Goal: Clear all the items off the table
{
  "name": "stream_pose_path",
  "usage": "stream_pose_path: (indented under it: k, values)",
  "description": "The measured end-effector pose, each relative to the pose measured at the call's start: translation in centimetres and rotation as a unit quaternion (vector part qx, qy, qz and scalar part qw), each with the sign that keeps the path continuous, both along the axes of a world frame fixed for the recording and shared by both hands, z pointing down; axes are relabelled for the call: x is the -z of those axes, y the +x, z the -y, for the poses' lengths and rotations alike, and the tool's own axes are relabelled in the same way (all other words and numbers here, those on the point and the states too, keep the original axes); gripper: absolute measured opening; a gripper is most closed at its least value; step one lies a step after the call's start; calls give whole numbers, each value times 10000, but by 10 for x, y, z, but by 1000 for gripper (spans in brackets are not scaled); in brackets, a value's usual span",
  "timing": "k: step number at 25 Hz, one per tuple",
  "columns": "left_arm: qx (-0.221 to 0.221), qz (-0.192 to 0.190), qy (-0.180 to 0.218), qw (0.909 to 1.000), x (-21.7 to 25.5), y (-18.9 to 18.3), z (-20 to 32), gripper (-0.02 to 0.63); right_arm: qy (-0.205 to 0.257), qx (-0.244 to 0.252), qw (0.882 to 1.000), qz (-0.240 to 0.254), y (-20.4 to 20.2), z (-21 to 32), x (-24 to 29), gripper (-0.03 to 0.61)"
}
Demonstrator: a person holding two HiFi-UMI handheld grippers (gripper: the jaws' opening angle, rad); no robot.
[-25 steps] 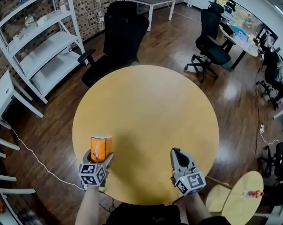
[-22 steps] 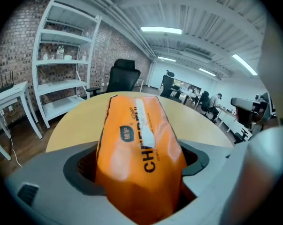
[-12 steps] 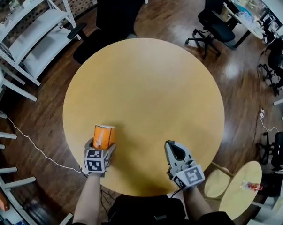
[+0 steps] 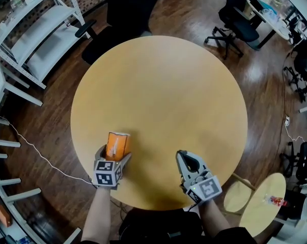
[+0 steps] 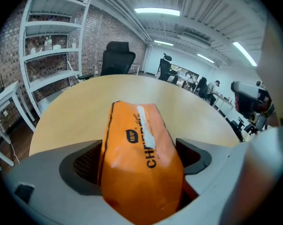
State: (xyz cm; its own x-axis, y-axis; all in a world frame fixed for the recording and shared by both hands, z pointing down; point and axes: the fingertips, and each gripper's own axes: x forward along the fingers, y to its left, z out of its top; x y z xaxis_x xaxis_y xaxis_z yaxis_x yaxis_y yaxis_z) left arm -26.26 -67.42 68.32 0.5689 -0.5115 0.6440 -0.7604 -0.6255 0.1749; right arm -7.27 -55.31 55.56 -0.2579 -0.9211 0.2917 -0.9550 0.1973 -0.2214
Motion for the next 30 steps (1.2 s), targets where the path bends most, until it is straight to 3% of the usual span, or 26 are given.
stream_pose_path:
  k: [6,7,9,12,15,20,30]
  values:
    - [256,-410,629,9968,50,-18,9,475,273,36,9996,-20,-5,6,16,5]
    - [423,-561,807,9943,63,-27,12,421,324,21,9995,-30,-5,7,20,5]
    - [870,-965,1157,9848,92,-50,20,249,537,6,9986,-28,-4,7,35,5]
    - [1312,-1459,1612,9672,130,-81,23,87,890,-40,9960,-85,2,1,61,5]
    - [1285,-1858,2023,9529,169,-90,15,2,1135,-176,9931,-230,13,-10,82,5]
    - [1081,-2370,2593,9300,227,-83,-5,0,1627,-377,9853,-357,34,-25,119,5]
    - [778,-2942,3354,8915,302,-43,-64,0,2258,-1004,9673,-568,103,-83,190,5]
